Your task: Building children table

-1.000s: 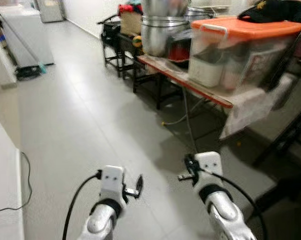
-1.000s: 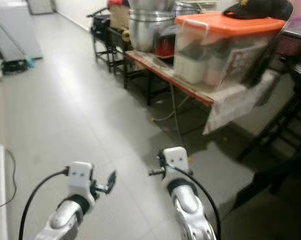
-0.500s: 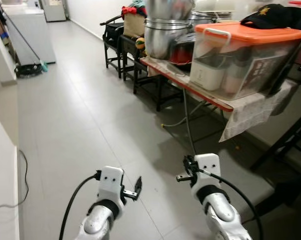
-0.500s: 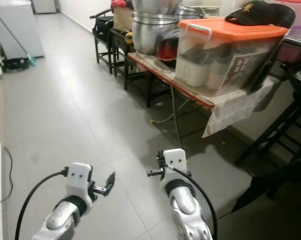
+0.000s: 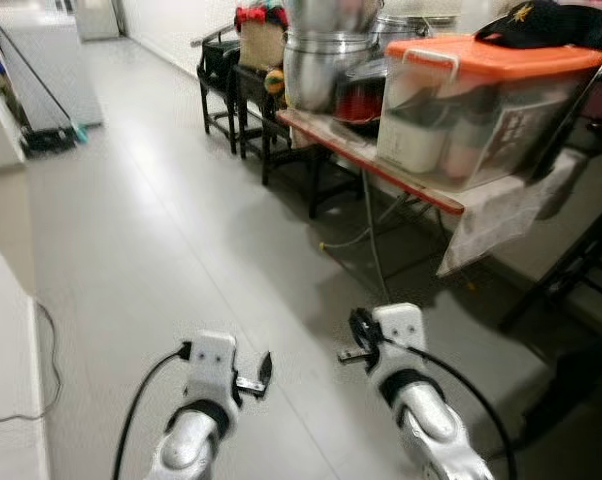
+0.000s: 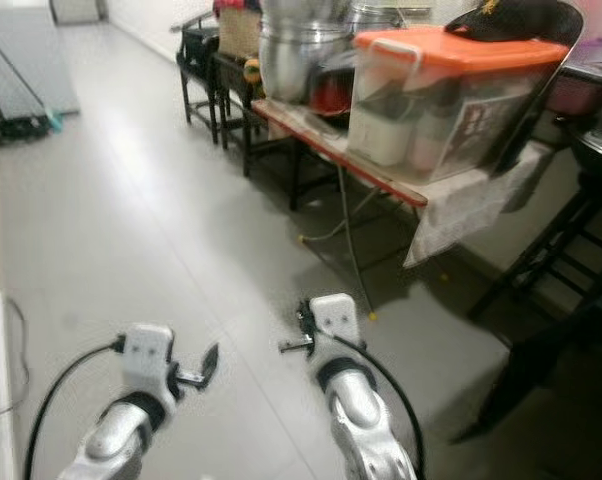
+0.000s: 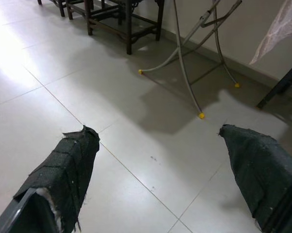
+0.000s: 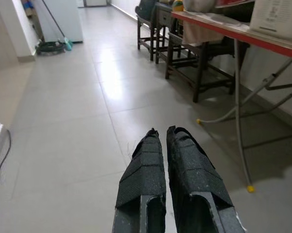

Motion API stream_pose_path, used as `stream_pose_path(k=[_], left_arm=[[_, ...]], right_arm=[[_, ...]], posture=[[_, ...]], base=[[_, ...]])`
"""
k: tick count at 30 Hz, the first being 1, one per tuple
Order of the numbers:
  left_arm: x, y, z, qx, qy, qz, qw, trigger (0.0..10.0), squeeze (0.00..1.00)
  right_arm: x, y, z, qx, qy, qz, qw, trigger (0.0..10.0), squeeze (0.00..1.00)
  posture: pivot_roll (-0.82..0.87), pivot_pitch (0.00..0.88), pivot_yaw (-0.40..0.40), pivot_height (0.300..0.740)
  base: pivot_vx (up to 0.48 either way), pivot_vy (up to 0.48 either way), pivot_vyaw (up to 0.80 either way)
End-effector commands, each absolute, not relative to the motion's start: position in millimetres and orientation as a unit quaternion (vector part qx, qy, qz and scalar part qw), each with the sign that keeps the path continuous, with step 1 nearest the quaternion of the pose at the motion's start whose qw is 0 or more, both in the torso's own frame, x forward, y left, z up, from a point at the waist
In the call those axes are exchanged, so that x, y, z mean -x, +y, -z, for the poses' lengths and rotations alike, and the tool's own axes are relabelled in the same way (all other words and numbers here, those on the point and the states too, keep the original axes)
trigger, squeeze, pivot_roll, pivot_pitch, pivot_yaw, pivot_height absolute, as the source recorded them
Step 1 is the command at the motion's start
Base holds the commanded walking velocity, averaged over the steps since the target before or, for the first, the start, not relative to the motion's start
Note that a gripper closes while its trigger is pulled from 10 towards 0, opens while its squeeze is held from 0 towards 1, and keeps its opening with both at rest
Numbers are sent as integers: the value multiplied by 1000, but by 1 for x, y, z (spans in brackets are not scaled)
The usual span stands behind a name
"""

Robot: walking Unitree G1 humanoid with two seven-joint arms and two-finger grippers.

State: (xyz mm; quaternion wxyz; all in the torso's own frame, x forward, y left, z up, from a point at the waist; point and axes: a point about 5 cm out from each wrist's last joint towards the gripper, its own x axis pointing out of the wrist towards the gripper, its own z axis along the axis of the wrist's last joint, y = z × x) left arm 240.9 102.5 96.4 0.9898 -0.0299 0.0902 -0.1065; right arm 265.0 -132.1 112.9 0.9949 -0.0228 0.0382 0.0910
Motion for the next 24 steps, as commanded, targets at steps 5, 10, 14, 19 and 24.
stream_pose_path(k=[5,10,14,19,24], left_arm=[[-240,101,-93,32,99,108,989,10000,0],[-240,102,-94,37,97,106,989,10000,0],[-251,127,-103,19,69,81,994,10000,0],[-264,168,-100,-19,70,31,997,10000,0],[-267,206,-88,-56,94,-8,994,10000,0]], right_arm=[[-265,-135,-110,23,48,-83,995,10000,0],[-266,-139,-112,8,44,-76,996,10000,0],[-286,-193,-120,22,29,12,999,10000,0],[-292,-238,-113,43,40,77,995,10000,0],[-285,-272,-95,42,78,129,988,10000,0]], posture=[[147,0,-32,740],[148,0,-33,740],[147,0,-30,740],[158,0,-23,740],[160,0,-16,740]], base=[[0,0,0],[0,0,0],[0,0,0],[0,0,0],[0,0,0]])
